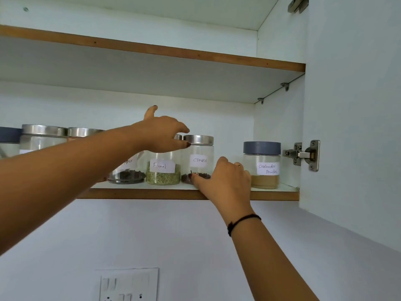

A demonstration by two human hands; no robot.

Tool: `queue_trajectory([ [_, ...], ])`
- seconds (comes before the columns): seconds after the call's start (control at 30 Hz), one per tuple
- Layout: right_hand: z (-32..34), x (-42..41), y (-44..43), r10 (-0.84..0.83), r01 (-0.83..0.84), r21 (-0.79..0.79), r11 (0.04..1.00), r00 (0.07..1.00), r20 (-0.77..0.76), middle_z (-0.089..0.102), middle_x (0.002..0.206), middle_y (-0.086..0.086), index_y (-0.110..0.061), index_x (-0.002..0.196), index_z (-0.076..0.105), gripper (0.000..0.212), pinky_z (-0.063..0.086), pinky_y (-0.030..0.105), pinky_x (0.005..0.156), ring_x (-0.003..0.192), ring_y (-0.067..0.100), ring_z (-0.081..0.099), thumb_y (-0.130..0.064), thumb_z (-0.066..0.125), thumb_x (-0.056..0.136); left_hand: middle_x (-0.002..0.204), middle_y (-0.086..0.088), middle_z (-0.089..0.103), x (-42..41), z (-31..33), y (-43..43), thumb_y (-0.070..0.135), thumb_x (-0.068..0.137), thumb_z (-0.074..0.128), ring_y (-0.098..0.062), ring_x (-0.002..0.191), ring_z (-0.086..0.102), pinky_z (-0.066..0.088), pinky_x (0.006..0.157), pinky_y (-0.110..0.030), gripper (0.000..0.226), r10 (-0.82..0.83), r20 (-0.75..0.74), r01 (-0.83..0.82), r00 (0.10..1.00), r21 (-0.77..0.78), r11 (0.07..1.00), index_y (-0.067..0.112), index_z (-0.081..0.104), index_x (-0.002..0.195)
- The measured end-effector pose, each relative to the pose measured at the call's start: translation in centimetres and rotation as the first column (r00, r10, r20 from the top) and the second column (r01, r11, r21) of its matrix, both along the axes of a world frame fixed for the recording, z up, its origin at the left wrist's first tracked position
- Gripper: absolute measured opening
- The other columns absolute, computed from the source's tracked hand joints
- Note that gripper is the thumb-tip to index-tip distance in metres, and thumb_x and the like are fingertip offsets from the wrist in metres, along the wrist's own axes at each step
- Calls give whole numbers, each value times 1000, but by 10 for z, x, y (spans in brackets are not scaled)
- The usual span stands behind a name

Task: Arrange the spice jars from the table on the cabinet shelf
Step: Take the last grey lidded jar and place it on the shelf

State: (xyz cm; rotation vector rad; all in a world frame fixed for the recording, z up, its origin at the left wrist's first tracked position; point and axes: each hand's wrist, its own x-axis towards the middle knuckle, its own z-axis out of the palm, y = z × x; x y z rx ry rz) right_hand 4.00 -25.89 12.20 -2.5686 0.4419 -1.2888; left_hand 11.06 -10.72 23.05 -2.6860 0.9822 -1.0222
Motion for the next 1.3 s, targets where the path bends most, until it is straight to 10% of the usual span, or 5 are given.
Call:
queue_trajectory([
  [0.7,-2,-28,-42,-46,45,38,998,998,44,66,89,0,-20,91,59,47,54,37,74,90,21,61,-64,66,75,132,5,63,-18,-9,-56,50,103,32,-18,128,52,2,117,-58,47,-175,35,176,984,-31,984,26,56,135],
  [1.0,-7,-33,-30,-17,28,-39,999,963,270,58,114,1,-19,123,50,68,50,34,82,105,20,55,-66,64,77,152,0,44,0,17,25,95,66,21,-28,140,39,28,111,-55,105,53,-112,-61,992,-67,996,29,42,146],
  [1.07,-9,-32,-27,18,-14,-14,1000,959,282,57,116,2,-18,125,49,69,50,35,84,107,20,54,-64,66,76,138,-3,57,5,12,38,105,47,18,-26,122,52,41,101,-46,122,48,-267,-59,963,-33,998,26,53,134],
  [1.17,-12,-34,-22,49,-47,-12,999,944,328,58,114,1,-17,123,51,65,53,38,83,104,21,55,-61,67,78,102,-3,65,12,2,37,97,62,30,-18,89,57,46,83,-35,86,-40,-324,7,945,-99,995,24,59,98],
  [1.3,-16,-37,-20,45,-37,-31,999,933,358,60,110,0,-18,118,53,57,54,38,80,100,19,56,-58,66,79,100,2,63,16,-1,25,93,63,18,-20,95,56,47,93,-45,90,-9,-228,-9,974,-82,997,25,59,106],
])
